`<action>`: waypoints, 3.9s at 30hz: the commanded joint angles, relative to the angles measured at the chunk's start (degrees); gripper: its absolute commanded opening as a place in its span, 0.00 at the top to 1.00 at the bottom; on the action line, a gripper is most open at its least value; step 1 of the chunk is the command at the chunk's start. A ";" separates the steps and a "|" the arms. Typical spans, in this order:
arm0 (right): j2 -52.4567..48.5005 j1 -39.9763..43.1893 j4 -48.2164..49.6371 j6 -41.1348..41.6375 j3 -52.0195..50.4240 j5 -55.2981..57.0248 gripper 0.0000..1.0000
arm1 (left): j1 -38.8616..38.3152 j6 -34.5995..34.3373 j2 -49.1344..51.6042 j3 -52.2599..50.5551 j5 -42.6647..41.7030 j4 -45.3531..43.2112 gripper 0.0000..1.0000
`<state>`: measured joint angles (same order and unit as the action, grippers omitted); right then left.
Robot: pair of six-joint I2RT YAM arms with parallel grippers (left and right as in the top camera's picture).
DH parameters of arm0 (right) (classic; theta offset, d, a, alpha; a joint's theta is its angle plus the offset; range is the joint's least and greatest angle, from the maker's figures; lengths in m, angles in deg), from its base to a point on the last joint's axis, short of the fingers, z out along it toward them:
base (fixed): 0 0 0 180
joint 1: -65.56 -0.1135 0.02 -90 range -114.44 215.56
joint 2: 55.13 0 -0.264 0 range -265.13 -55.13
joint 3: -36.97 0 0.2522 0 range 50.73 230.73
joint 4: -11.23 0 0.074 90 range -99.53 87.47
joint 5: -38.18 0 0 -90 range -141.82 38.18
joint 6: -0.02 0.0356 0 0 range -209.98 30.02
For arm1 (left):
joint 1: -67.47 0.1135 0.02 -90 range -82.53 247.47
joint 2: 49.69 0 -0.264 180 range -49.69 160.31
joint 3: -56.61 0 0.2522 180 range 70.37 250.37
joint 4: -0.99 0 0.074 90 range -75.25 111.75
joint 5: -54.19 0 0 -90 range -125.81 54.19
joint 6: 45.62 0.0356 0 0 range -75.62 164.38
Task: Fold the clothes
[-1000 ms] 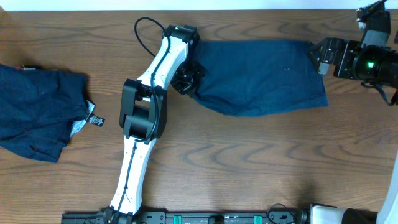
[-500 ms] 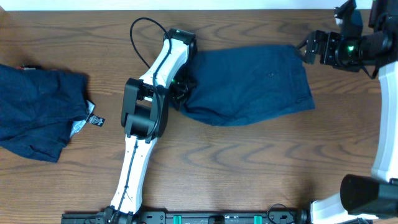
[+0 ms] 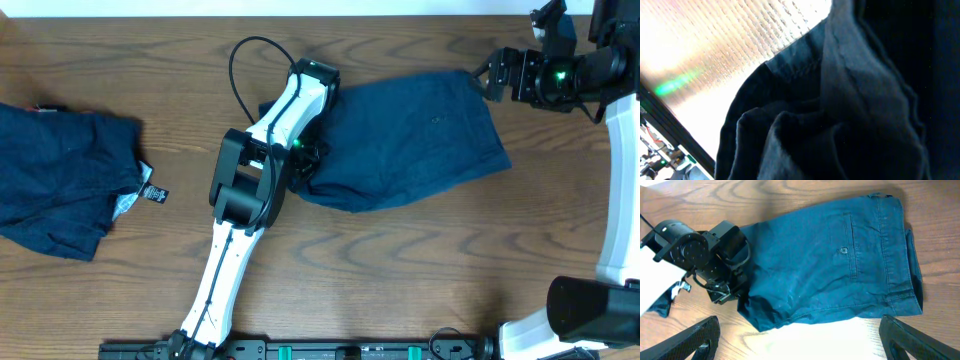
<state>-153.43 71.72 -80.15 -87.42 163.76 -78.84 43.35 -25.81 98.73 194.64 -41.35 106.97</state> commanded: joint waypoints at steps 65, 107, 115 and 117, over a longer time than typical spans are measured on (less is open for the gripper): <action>-0.09 -2.97 -2.12 -3.06 0.37 -0.26 0.01 | -13.46 -20.13 -47.12 -67.49 25.18 -35.36 0.94; -30.84 -1.51 -0.07 -7.30 0.26 4.90 0.01 | -12.83 -3.72 -71.12 -67.25 30.29 -43.23 0.05; -40.37 3.04 0.02 -12.24 0.26 -1.86 0.01 | -12.81 -3.67 -71.10 -67.25 29.14 -43.08 0.05; -42.36 3.34 0.07 -13.84 0.26 -3.82 0.01 | -12.83 -2.62 -71.12 -67.25 29.14 -43.10 0.05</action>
<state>-193.37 74.76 -80.13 -96.84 163.89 -77.95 30.26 -30.27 27.56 126.25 -12.93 63.74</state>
